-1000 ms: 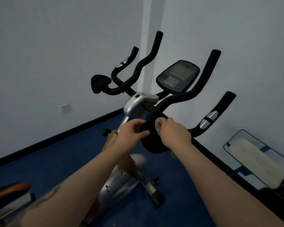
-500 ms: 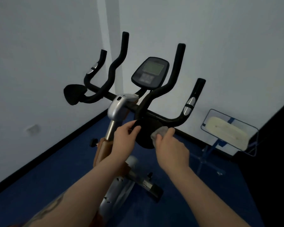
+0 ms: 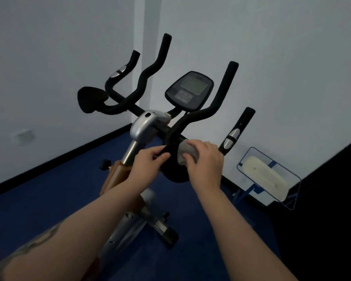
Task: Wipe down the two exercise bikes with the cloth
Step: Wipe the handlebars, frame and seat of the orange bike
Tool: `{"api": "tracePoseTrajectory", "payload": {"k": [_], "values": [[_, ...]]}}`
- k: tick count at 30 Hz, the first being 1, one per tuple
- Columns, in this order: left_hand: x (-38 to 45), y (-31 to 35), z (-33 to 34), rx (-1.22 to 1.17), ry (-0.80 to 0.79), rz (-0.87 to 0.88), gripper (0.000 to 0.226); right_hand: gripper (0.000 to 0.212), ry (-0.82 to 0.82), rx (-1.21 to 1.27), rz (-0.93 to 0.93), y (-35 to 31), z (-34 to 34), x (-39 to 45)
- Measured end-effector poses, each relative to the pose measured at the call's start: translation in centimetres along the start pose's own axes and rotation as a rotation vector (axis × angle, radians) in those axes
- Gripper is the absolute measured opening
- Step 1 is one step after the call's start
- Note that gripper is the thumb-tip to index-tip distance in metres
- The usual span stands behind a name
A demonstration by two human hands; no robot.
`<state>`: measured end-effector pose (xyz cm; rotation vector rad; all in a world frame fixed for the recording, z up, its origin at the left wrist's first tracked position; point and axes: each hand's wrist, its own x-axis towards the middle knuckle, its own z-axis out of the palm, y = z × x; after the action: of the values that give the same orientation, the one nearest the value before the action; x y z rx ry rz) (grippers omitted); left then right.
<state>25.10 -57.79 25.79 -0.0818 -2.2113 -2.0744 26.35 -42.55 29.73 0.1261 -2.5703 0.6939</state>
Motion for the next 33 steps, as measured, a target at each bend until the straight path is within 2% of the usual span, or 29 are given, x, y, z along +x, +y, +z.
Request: {"api": "tracePoseTrajectory", "payload": {"k": [2,6,9,11,13,15,18,22,26,30,31,33], "values": [[0.0,0.0,-0.1,-0.004,-0.012,-0.005,0.028,0.033,0.048,-0.037,-0.055,0.6,0.4,-0.9],[-0.2,0.0,0.2,-0.011,0.011,-0.014,0.025,0.044,-0.027,-0.1,-0.173,1.2,0.4,-0.5],[-0.5,0.1,0.4,-0.053,0.018,-0.032,0.023,0.026,-0.053,-0.114,-0.248,0.9,0.0,-0.4],[-0.5,0.2,0.3,-0.061,0.01,-0.053,0.023,0.014,-0.107,-0.191,-0.402,0.8,-0.2,-1.3],[-0.4,0.3,0.3,-0.069,0.008,-0.066,0.024,0.013,-0.219,-0.257,-0.534,1.0,-0.8,-0.8],[-0.4,0.5,0.4,-0.082,0.013,-0.073,0.023,0.019,-0.266,-0.243,-0.508,1.4,-1.3,1.2],[-0.7,0.6,0.6,-0.089,0.027,-0.081,0.023,0.022,-0.187,-0.121,-0.36,1.5,-1.6,1.0],[-1.1,0.6,0.8,-0.107,0.052,-0.071,0.025,0.019,-0.269,-0.192,-0.561,1.9,-1.5,-0.3],[-1.4,0.6,1.1,-0.183,0.068,-0.108,0.028,0.023,-0.227,-0.111,-0.411,2.3,-2.0,2.4],[-2.4,0.2,1.6,-0.348,0.132,-0.15,0.027,0.019,-0.341,-0.16,-0.63,2.1,-1.7,0.5],[-2.6,0.1,1.7,-0.385,0.144,-0.158,0.027,0.02,-0.377,-0.162,-0.636,2.1,-1.8,1.6],[-3.0,0.0,1.9,-0.429,0.167,-0.17,0.027,0.02,-0.35,-0.084,-0.585,1.8,-1.7,3.5]]}}
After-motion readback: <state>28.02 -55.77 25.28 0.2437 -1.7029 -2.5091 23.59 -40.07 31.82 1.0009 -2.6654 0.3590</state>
